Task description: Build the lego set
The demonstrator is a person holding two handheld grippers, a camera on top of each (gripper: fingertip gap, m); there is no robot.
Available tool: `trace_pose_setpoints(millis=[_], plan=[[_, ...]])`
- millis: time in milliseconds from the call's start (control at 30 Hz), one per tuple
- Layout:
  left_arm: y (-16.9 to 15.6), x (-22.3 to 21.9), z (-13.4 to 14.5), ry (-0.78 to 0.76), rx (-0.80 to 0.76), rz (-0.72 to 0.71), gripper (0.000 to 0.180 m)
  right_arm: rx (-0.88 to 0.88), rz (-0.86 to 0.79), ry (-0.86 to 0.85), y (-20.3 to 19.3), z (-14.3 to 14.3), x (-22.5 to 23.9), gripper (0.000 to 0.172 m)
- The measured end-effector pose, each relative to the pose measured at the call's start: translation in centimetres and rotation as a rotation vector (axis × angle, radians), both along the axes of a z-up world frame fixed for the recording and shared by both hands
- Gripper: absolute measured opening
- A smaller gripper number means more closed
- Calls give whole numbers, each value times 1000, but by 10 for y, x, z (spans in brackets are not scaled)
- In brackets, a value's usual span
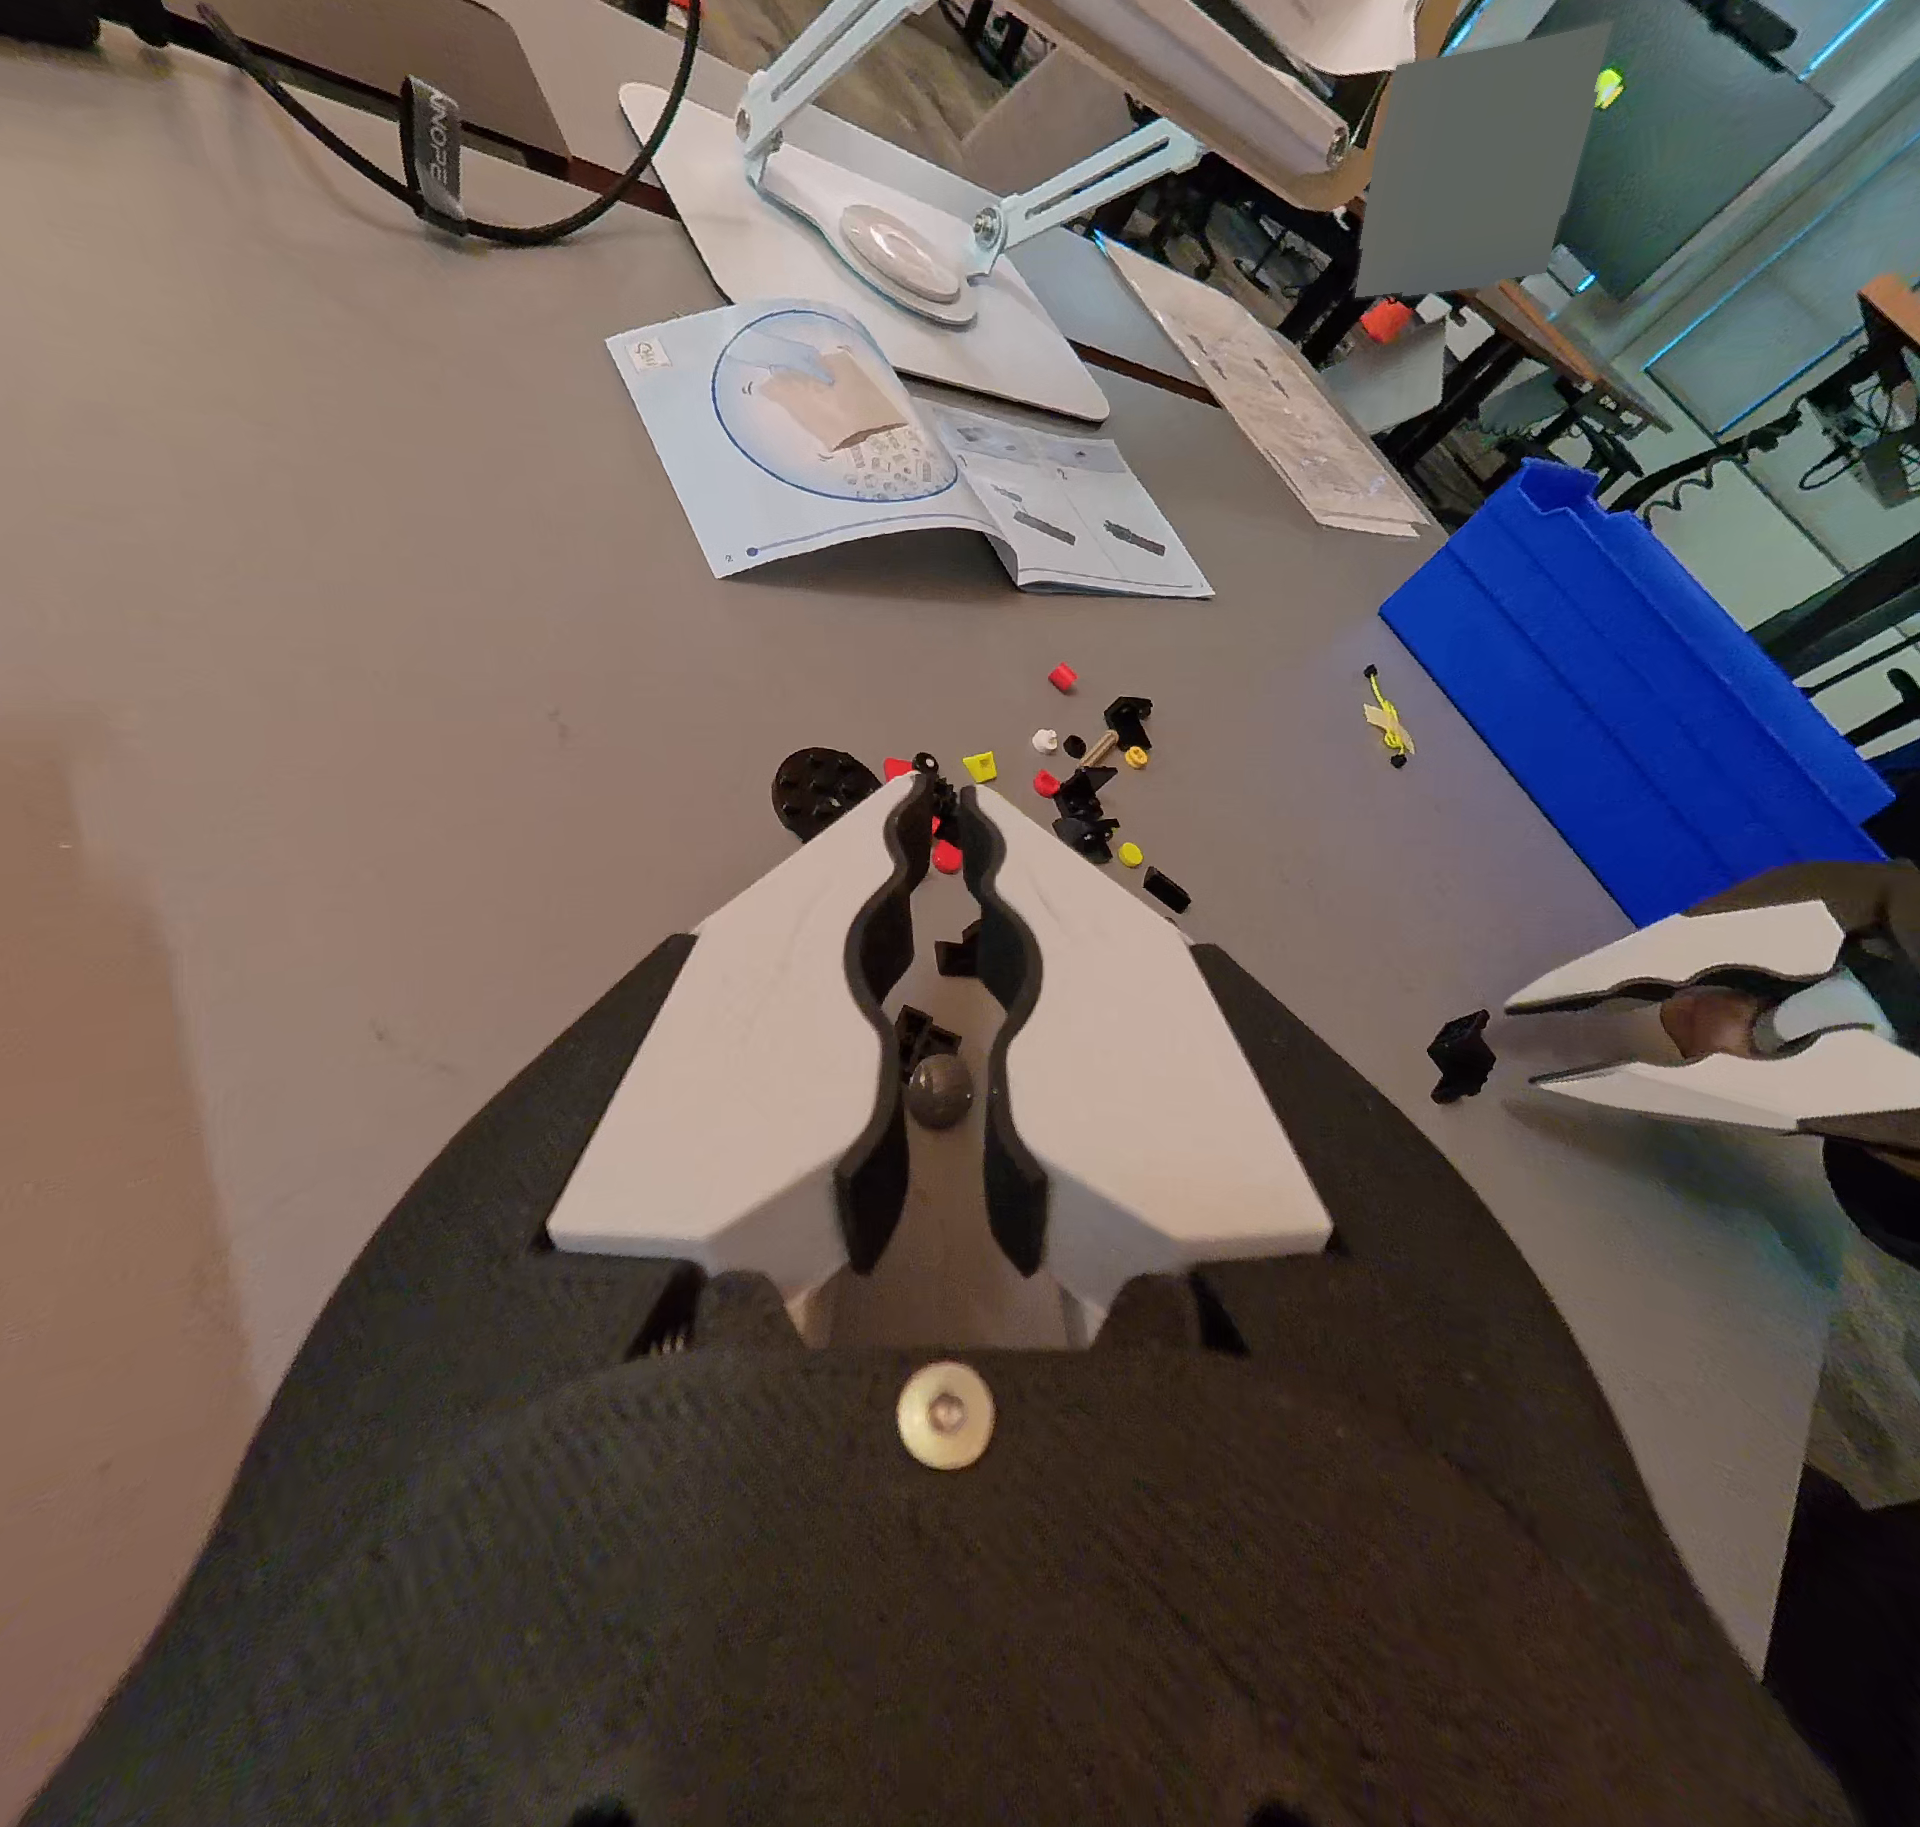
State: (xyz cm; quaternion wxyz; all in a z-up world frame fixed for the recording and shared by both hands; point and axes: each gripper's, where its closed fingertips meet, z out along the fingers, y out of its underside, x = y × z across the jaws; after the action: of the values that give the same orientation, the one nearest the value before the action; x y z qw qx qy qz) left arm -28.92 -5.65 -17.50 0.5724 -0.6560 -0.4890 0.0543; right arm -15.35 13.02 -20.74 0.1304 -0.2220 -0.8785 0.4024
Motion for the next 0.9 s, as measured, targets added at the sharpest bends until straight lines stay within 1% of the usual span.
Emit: trace_pose_setpoints(millis=[67,167,300,400,567,633,700,800,833,867,900], plan=[[1,0,0,-5,5,-3,2,18,1,7,1,-3,-1,24],[3,1,-1,-11,11,-12,3,-2,-8,-26,0,-7,-2,25],[6,4,0,6,-21,-28,3,-5,-28,-52,1,-11,-3,26],[11,6,-1,14,-40,-47,4,13,-42,-29,2,-12,-6,20],[21,12,1,41,-59,-99,8,9,-44,-36,0,-12,-4,18],[32,20,5,73,-64,-166,11,4,-50,-40,0,-11,-5,17],[50,34,9,127,-83,-271,15,-9,-59,-52,0,-11,-5,16],[77,60,8,216,-192,-417,16,-47,-73,-84,-1,-10,-5,16],[85,66,6,216,-223,-430,16,-65,-76,-100,-2,-9,-4,15],[94,73,7,192,-220,-435,16,-85,-78,-119,-4,-8,-3,15],[107,85,9,152,-185,-477,20,-105,-79,-136,-6,-8,-2,15]])
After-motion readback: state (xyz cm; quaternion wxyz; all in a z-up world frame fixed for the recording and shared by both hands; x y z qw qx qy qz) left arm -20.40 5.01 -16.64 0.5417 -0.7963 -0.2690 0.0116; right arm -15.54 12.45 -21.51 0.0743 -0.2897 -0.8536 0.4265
